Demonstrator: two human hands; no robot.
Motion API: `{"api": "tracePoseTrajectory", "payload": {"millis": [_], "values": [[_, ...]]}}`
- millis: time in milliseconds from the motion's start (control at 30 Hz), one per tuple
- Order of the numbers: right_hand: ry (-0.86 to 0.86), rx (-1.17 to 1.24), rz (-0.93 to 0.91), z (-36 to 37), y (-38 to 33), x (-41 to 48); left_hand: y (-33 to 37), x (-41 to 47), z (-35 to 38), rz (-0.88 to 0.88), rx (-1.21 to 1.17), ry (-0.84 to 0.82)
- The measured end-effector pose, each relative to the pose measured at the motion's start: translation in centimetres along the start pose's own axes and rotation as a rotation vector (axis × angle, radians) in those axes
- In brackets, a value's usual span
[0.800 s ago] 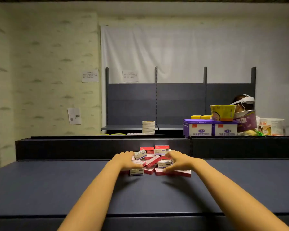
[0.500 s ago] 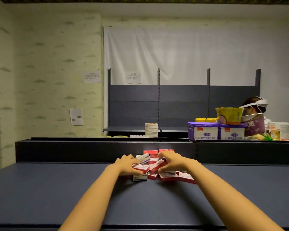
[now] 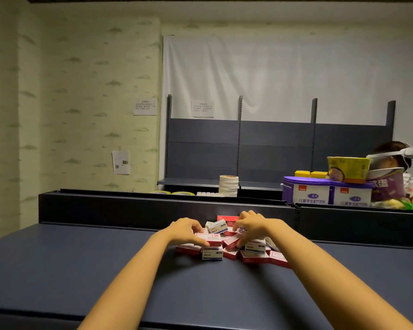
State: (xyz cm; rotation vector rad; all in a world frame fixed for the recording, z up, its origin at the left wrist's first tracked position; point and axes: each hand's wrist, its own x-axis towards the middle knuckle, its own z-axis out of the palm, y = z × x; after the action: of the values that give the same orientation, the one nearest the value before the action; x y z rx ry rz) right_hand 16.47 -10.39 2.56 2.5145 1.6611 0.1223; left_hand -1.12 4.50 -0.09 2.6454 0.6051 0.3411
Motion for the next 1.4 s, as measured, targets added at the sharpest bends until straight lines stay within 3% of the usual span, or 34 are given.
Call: {"api": "tracePoseTrajectory", "payload": {"millis": [333,667,1100,1400], "values": [[0.033,0.07,0.01,0.3,0.0,-0.3,0.1,-1.4,0.1,0.024,-0.136,0.049],[0.142,0.673,0.04,0.8,4.0,-4.7,2.5,-0.7,1.0,0.093,-0.206,0.078],[0.125,0.749,0.077,3.4,17.5,-18.8,19.4,-0.7,9.1,0.244,-0.218,0.07],[0.055,0.775,-0.023,7.2,26.3,-29.5,31.2,-3.6,17.4,0.157,-0.319,0.046]]}}
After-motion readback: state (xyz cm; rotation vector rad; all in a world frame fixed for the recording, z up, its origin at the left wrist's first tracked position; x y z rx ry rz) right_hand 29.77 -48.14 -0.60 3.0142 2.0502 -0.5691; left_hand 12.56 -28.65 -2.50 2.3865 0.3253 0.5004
